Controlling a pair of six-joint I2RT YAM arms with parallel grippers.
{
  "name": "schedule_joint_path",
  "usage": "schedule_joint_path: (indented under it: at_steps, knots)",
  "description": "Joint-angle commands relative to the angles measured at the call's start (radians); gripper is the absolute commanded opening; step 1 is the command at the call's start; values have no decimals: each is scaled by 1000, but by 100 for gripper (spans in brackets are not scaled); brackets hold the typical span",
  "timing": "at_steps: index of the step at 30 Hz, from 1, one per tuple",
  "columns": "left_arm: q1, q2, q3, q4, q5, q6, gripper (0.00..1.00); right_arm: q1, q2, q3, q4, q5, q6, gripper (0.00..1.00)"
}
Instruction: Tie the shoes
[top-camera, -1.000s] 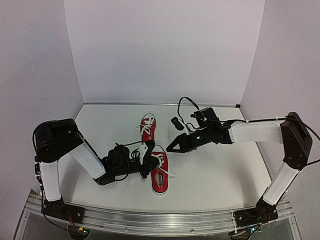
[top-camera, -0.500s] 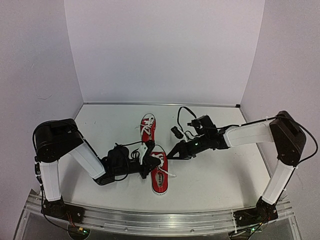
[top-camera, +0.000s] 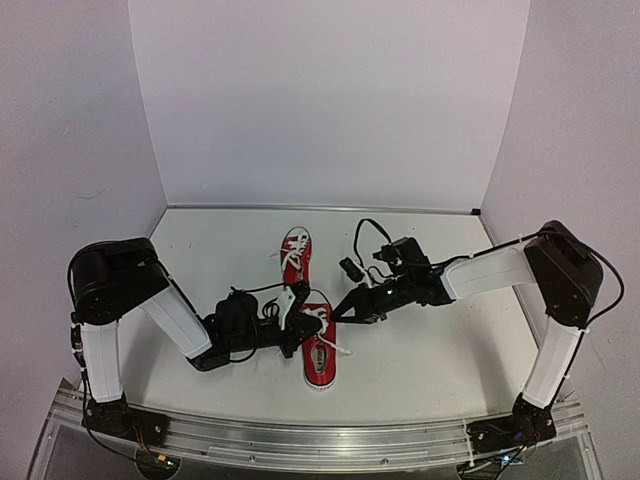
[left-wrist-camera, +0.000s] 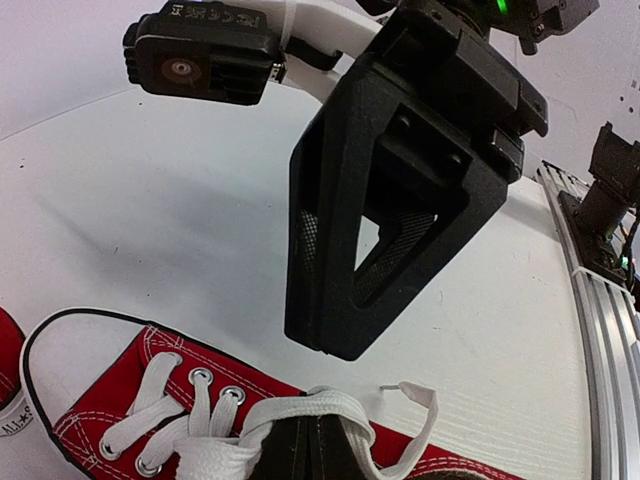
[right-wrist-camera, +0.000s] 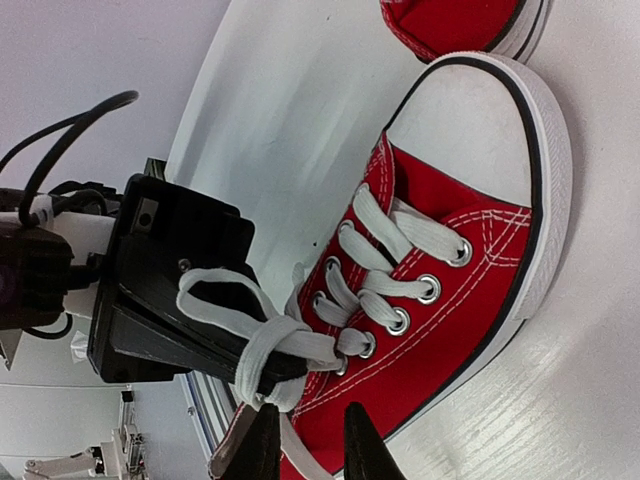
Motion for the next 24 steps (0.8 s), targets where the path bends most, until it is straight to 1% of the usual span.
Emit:
schedule_joint_path:
  at_steps: [1,11,24]
  knots:
    - [4,11,6,51,18,7,0,13,18,6,59,-32,22,20]
    - [4,20,10,60,23,3,0,30,30,-2,77,-21,35,17]
    - [4,30,9,89,26,-1,0,36,52,2,111,-51,63,17]
